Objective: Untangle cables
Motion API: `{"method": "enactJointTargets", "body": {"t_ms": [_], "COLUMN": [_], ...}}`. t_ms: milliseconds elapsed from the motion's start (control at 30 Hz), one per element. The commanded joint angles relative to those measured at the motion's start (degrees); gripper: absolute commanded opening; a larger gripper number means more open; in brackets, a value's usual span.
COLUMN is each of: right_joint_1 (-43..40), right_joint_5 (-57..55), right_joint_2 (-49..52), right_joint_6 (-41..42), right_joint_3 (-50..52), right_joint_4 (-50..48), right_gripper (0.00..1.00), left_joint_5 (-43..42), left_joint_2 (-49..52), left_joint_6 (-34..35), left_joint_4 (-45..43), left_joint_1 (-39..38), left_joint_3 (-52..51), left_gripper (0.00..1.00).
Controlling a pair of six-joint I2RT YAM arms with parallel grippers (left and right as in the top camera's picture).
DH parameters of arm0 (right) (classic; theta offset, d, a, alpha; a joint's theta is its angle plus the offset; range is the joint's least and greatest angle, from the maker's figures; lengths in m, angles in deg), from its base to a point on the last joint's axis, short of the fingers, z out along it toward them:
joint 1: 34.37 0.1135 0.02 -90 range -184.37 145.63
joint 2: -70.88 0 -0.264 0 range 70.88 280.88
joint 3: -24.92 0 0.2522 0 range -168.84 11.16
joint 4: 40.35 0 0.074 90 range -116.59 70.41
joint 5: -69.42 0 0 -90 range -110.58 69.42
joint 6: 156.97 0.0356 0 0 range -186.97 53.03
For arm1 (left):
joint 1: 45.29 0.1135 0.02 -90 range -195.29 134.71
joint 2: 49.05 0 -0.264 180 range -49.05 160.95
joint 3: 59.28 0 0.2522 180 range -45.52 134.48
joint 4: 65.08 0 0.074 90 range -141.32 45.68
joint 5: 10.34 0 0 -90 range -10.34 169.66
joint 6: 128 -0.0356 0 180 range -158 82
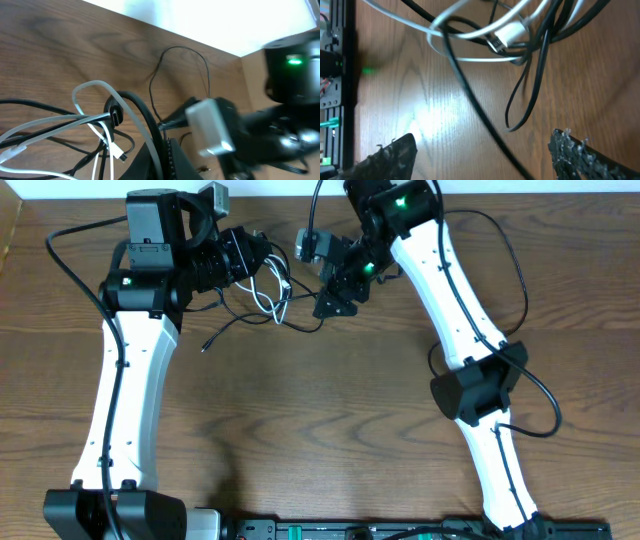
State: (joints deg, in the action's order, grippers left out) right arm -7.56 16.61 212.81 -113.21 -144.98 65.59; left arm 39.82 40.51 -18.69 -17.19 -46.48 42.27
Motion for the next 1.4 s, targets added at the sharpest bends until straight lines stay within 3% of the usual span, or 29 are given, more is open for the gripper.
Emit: {"method": "enactJointTargets", "body": {"t_ms": [0,200,333,600,667,733,1067,1367], "right_joint_1": [0.3,0.3,0.3,0.4,0.4,0.4,-8.1,-25.5], "right_joint_5": [3.3,3.5,3.5,3.5,3.5,3.5,2.9,-13.5], "right_joint_2": [1.4,1.5,1.5,1.6,1.6,1.6,-4.5,-14.2], "right_joint_6": [-1.6,-1.6,-1.6,-1.6,-1.6,-0.5,19.0,39.9], "right_joint_3": [-0.4,-0.4,-0.4,-0.4,-0.4,-0.4,-0.6,-0.6], "right_joint_4": [-0.2,-1.4,-1.5,-1.6,-1.8,-2.0,-4.4,-5.0], "right_gripper": [0.79,0.64,0.48,0.41,0.24,0.01,0.01,0.01], "left_joint_5": [-1.6,-1.6,-1.6,-1.6,-1.6,-1.5,5.4,16.7], "left_joint_2": [-1.7,-1.7,-1.7,-1.7,-1.7,-1.7,-1.7,-1.7], "left_joint_6": [-0.1,0.6,0.6,2.5,2.4,2.4,2.4,2.4], "left_joint_4": [-0.1,-0.1,-0.1,-0.7,-0.6,-0.7,0.2,5.7], "left_joint_1": [0.3,0.3,0.3,0.3,0.3,0.3,1.3,7.8], "left_joint_3": [0.7,0.7,0.7,0.7,0.7,0.7,0.7,0.7], "left_gripper": [0.07,0.07,0.07,0.07,0.08,0.07,0.08,0.08]}}
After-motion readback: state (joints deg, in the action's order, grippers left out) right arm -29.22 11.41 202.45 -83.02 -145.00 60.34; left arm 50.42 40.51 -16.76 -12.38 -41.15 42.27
